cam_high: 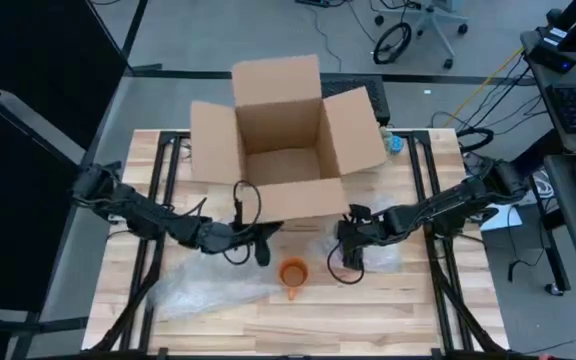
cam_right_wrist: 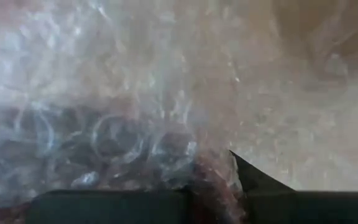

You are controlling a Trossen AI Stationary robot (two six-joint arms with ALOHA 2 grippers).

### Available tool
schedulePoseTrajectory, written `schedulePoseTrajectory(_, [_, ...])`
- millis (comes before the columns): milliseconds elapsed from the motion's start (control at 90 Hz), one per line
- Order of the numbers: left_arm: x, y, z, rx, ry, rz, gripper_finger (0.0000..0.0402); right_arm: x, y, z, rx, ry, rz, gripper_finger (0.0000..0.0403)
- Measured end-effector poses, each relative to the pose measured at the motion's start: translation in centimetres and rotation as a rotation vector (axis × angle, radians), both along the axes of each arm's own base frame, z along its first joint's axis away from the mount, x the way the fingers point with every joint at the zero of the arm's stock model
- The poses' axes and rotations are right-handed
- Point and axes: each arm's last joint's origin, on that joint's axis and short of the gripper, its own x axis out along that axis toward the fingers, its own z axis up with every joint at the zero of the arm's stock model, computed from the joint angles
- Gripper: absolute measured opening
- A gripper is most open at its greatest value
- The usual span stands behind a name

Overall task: Wrap mug
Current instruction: Wrap the pink mug with the transparent bubble wrap

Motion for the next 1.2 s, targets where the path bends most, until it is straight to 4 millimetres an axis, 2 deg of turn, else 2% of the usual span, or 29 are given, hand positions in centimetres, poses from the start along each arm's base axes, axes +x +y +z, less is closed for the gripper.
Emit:
schedulePoseTrajectory(133, [0.0,0.0,0.2,0.021,-0.011,0.025,0.0,-0.2,0.0,0.0,0.007,0.015,-0.019,0.0018])
schedulePoseTrajectory(256, [-0.3,-1.0,0.3,0.015,-0.017,-0.027,0.0,-0.2,0.0,-0.1,0.021,0.02,-0.043,0.0018])
schedulePoseTrajectory(578, [-2.7,-7.1,1.1,-0.031,-0.061,-0.362,0.0,-0.4,-0.1,-0.1,0.045,0.031,-0.098,0.0018])
schedulePoseTrajectory(778, [-3.4,-9.2,1.8,0.018,-0.064,-0.493,0.0,-0.4,-0.1,-0.1,0.052,0.03,-0.11,0.0019])
schedulePoseTrajectory(900, [-2.5,-10.2,2.4,0.012,-0.081,-0.494,0.0,-0.4,-0.1,-0.1,0.054,0.028,-0.111,0.0019])
schedulePoseTrajectory(1089, [1.6,-12.1,1.2,0.081,-0.021,-0.475,0.0,-0.4,-0.1,-0.1,0.056,0.028,-0.108,0.0018])
schedulePoseTrajectory(1200, [4.1,-12.4,0.8,0.087,-0.022,-0.444,0.0,-0.4,-0.1,-0.1,0.056,0.029,-0.107,0.0018])
